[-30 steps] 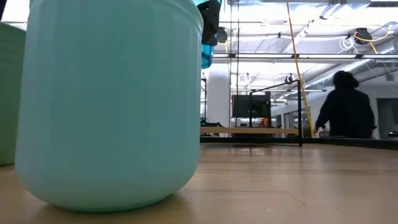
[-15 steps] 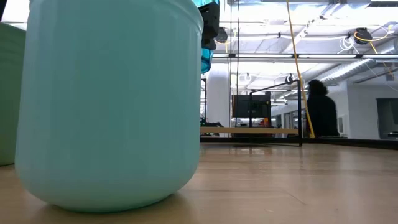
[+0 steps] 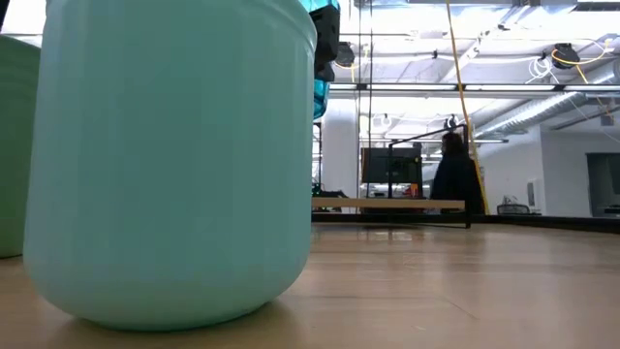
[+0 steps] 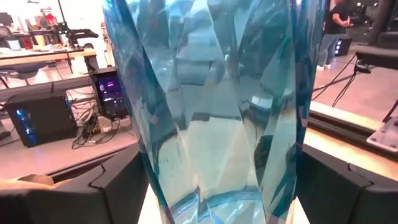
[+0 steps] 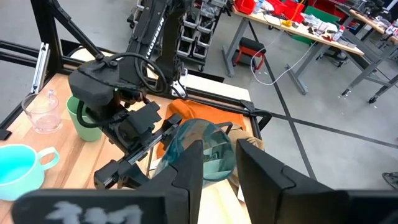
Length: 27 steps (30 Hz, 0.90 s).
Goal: Stack small to large cups/mugs on shelf
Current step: Put the blue cup on the shelf
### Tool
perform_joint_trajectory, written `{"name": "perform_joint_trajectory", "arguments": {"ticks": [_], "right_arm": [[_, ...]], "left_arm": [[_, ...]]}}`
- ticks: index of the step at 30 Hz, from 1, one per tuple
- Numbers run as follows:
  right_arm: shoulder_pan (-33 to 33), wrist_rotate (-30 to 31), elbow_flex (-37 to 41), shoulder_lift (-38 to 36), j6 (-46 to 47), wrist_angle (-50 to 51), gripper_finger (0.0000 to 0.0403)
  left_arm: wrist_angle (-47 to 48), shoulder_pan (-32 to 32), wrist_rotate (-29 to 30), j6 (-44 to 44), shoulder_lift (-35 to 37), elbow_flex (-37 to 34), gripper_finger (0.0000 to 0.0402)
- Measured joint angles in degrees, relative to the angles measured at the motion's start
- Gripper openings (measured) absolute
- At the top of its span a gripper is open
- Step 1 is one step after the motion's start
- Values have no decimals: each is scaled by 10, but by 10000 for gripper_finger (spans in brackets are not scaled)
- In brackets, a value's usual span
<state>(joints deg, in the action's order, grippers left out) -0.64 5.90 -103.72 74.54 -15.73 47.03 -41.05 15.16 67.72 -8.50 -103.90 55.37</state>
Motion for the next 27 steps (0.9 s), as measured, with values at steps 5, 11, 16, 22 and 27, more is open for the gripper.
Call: {"name": "perform_joint_trajectory", "arguments": {"ticks": [5, 11, 16, 22, 27], "right_arm": [[0, 0, 0, 0, 0, 0, 86], [0, 0, 0, 0, 0, 0, 86], [0, 0, 0, 0, 0, 1, 86], [0, 0, 0, -1, 0, 7, 86], [0, -1, 0, -1, 5, 21, 86]], "left_arm": [[-33, -5, -18, 22, 0, 0, 328], [-63, -14, -56, 56, 0, 14, 328], [-31, 0, -52, 80, -3, 49, 328], [-27, 31, -2, 124, -66, 119, 328], [-29, 35, 74, 146, -116, 164, 328]]}}
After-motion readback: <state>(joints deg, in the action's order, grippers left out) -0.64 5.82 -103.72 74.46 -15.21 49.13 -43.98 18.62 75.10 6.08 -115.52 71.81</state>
